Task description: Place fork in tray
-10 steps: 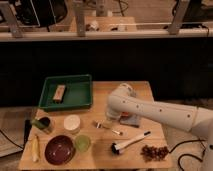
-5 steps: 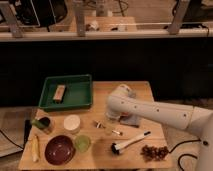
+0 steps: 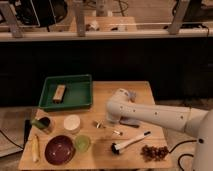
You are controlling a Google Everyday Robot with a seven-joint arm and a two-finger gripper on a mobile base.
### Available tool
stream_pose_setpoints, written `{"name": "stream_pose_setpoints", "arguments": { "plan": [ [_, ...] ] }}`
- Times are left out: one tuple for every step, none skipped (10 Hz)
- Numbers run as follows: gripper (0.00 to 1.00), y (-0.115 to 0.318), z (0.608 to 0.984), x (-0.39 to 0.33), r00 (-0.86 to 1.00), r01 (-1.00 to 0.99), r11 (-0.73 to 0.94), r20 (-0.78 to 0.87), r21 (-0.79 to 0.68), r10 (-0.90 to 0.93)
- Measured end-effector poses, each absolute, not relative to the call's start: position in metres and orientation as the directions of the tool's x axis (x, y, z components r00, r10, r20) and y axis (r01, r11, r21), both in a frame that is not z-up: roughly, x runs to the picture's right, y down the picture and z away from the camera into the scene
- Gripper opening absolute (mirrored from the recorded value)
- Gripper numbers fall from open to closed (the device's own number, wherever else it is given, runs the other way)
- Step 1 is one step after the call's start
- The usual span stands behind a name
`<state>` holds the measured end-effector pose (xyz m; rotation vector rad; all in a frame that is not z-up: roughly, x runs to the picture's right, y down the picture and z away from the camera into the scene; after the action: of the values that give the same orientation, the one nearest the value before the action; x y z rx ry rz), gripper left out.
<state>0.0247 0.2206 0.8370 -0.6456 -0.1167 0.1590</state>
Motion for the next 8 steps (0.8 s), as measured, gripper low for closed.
{"name": "stream_pose_setpoints", "arguments": {
  "plan": [
    [0.8,0.228,0.838,0.023,0.984,-0.098,0.787,0.059,-0.609,0.168],
    [0.8,0.232,0.839,0.021,0.986,-0.087,0.788,0.061,-0.609,0.156],
    [0.77,0.235,0.839,0.02,0.987,-0.079,0.789,0.062,-0.609,0.147],
    [0.66,0.238,0.839,0.019,0.989,-0.07,0.792,0.064,-0.607,0.137],
    [0.56,0.239,0.839,0.019,0.989,-0.065,0.794,0.066,-0.605,0.131],
    [0.46,0.239,0.839,0.018,0.989,-0.062,0.795,0.067,-0.603,0.129],
    [0.36,0.239,0.838,0.018,0.989,-0.063,0.794,0.067,-0.604,0.129],
    [0.26,0.238,0.836,0.018,0.989,-0.065,0.793,0.067,-0.606,0.133]
  ]
}}
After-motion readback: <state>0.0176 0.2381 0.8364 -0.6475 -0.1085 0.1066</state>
